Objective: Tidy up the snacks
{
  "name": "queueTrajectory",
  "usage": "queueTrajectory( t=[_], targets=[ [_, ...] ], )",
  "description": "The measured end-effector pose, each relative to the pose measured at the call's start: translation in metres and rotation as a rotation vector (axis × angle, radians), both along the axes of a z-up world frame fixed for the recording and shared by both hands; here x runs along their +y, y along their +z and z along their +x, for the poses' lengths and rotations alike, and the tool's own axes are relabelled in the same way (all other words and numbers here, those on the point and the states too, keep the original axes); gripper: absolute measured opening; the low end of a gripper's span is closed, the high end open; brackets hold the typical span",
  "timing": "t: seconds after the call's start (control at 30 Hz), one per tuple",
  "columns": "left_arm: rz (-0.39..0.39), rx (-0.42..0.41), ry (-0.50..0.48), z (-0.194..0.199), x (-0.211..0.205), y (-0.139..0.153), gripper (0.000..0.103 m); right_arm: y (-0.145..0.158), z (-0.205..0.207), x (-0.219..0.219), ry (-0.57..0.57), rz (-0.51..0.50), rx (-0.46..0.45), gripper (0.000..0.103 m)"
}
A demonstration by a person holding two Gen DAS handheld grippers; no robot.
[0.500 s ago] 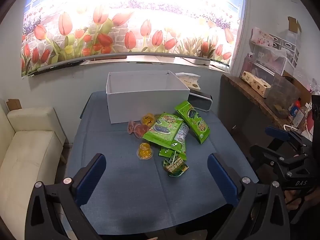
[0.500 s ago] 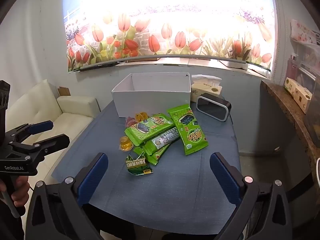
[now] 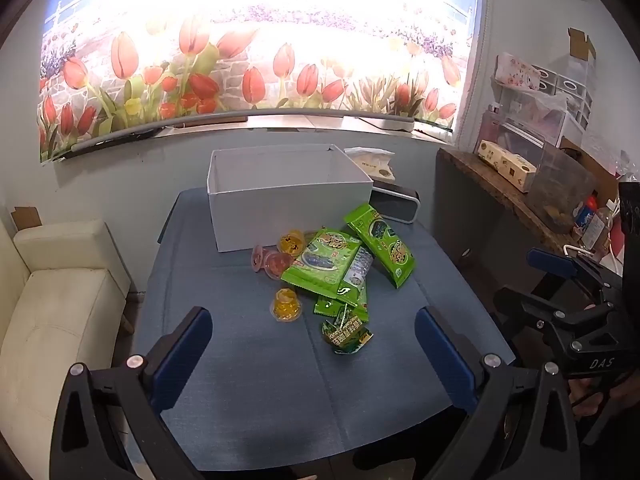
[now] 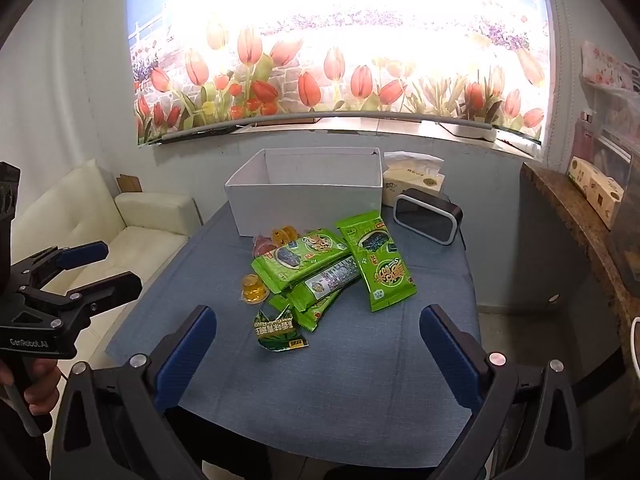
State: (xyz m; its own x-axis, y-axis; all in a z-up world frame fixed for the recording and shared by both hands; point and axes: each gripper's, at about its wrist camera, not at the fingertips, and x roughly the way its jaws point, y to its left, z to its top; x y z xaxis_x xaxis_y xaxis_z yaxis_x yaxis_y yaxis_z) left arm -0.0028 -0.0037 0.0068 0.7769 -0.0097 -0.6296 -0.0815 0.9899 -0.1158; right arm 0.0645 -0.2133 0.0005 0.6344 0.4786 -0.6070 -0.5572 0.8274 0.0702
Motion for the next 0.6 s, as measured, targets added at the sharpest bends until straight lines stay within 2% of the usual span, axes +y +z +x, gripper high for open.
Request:
queueTrajectory(
  t=[0.6],
  targets=[
    [0.005, 0.003, -0.004, 0.0007, -0.001, 0.0015, 0.103, -0.0014, -0.0004, 0.0033, 0.004, -0.007, 0.005, 0.103]
  ],
)
